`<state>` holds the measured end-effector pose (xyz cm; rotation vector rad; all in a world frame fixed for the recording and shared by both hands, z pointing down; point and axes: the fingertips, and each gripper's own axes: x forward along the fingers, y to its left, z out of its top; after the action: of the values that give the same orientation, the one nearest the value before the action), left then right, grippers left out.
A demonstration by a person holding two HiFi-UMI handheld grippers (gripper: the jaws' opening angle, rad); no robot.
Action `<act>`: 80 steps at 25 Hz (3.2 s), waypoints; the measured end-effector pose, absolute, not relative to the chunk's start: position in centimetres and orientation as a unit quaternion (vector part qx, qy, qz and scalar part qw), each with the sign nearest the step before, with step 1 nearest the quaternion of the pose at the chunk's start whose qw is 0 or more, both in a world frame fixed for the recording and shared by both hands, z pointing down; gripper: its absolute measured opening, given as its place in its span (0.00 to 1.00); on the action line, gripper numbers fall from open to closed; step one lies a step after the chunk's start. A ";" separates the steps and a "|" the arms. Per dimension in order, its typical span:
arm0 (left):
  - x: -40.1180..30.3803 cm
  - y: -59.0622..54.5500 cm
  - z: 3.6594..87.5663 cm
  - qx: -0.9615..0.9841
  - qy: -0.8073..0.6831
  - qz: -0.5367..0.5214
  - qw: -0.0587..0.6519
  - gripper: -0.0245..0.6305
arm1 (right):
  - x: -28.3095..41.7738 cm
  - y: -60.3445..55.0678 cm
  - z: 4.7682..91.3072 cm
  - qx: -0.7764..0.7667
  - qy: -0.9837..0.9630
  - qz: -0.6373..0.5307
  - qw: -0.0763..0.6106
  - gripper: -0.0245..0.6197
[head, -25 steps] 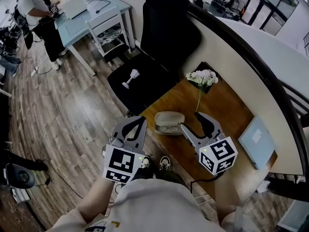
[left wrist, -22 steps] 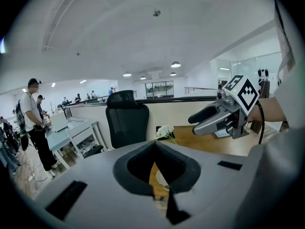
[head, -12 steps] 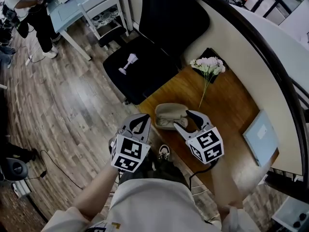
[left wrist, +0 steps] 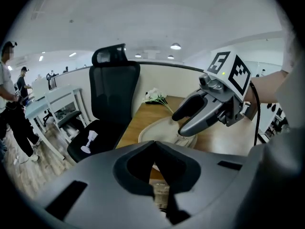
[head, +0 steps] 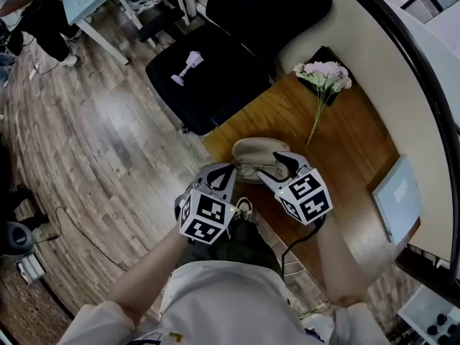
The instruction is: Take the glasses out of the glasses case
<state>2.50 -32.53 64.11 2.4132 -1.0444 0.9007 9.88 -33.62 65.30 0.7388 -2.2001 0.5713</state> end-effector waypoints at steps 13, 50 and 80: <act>3.8 -29.4 71.1 0.843 -0.355 0.328 0.237 0.04 | 9.2 -30.7 71.5 0.218 -0.846 0.202 0.442 0.39; -1.7 -31.0 61.9 0.836 -0.407 0.294 0.220 0.04 | 10.0 -33.0 61.0 0.282 -0.813 0.052 0.507 0.09; -5.2 -32.0 27.0 0.867 -0.479 0.134 -0.040 0.04 | 11.7 -29.2 22.1 0.512 -0.844 -0.097 0.125 0.10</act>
<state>-5.23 -32.00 27.04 2.7935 -1.5438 0.4317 11.71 -29.17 22.08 1.4924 -2.4591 -0.2832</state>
